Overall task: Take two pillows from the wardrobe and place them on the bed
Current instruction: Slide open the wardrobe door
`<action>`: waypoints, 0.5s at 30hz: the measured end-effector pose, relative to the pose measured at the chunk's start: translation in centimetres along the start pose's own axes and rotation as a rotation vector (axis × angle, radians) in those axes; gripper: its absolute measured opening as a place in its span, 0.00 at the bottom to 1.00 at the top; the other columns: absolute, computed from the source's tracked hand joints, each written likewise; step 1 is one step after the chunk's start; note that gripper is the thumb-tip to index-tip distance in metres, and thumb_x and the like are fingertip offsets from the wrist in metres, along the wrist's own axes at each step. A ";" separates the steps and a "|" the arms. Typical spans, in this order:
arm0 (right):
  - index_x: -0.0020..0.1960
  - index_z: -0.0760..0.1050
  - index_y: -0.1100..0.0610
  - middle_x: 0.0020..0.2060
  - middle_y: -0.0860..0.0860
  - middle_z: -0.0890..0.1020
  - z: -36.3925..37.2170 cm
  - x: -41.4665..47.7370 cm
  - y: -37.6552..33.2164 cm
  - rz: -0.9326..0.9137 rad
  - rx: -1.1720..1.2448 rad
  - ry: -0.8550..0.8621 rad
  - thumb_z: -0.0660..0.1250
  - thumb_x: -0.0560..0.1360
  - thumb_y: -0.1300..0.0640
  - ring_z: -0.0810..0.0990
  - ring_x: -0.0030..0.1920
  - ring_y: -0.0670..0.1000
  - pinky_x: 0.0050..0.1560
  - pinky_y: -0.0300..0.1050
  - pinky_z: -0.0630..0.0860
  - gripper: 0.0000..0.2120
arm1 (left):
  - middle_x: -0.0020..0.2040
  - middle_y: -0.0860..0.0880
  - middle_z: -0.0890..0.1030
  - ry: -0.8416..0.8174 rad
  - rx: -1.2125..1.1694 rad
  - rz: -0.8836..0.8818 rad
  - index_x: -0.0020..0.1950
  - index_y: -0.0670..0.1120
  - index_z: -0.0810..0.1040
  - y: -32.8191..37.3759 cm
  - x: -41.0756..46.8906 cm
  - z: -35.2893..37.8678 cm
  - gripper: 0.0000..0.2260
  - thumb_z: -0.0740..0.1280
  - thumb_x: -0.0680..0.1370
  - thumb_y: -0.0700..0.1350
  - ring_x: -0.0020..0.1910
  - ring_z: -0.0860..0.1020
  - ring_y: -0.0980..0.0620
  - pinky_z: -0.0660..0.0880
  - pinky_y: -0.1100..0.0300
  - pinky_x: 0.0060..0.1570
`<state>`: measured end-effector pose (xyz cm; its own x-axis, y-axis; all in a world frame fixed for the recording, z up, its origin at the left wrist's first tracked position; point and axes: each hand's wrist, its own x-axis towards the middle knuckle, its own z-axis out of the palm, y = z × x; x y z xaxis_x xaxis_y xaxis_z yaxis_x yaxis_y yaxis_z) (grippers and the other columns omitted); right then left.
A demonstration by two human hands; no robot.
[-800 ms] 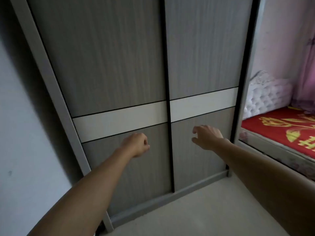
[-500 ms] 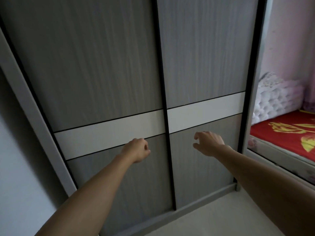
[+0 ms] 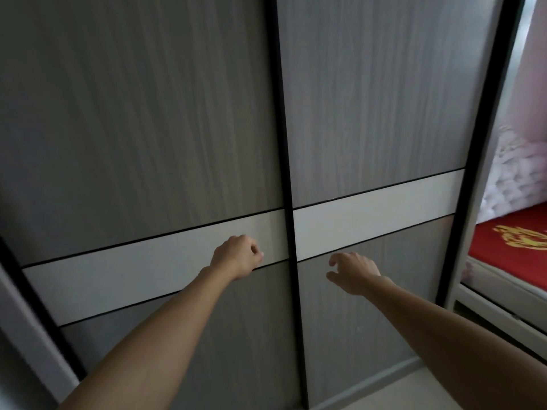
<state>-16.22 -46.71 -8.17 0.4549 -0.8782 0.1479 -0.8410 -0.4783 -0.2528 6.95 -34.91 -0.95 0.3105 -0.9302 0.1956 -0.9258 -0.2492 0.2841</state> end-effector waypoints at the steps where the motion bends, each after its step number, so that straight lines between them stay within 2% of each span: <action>1: 0.61 0.73 0.49 0.55 0.51 0.81 0.7 1.5 -0.1 0.002 0.005 0.001 0.64 0.74 0.44 0.79 0.53 0.55 0.48 0.47 0.74 0.17 | 0.45 0.47 0.82 0.021 -0.003 0.011 0.45 0.49 0.80 -0.1 1.9 0.4 0.09 0.64 0.74 0.52 0.44 0.79 0.46 0.74 0.56 0.43; 7: 0.60 0.74 0.50 0.55 0.52 0.81 4.4 10.6 -1.0 0.051 0.082 -0.010 0.65 0.74 0.46 0.79 0.51 0.55 0.43 0.44 0.71 0.16 | 0.42 0.47 0.82 0.090 -0.074 0.114 0.42 0.47 0.79 -0.2 13.2 2.2 0.11 0.63 0.76 0.53 0.42 0.79 0.45 0.73 0.56 0.39; 12: 0.61 0.72 0.49 0.57 0.52 0.80 8.6 16.0 -1.4 0.122 0.138 -0.068 0.64 0.74 0.45 0.79 0.53 0.55 0.44 0.44 0.71 0.17 | 0.40 0.42 0.84 0.191 -0.169 0.186 0.39 0.46 0.79 0.8 21.4 3.1 0.15 0.63 0.76 0.55 0.43 0.80 0.40 0.77 0.52 0.43; 15: 0.62 0.71 0.50 0.56 0.53 0.81 10.5 18.0 -1.4 0.120 0.140 -0.123 0.65 0.75 0.45 0.79 0.52 0.55 0.44 0.45 0.72 0.18 | 0.36 0.41 0.82 0.224 -0.211 0.234 0.36 0.44 0.76 1.8 23.7 4.7 0.18 0.63 0.75 0.58 0.38 0.79 0.40 0.76 0.52 0.38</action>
<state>-3.80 -61.97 -15.24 0.3932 -0.9194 -0.0074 -0.8466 -0.3589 -0.3930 11.59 -58.72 -0.22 0.1569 -0.8676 0.4719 -0.9199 0.0456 0.3896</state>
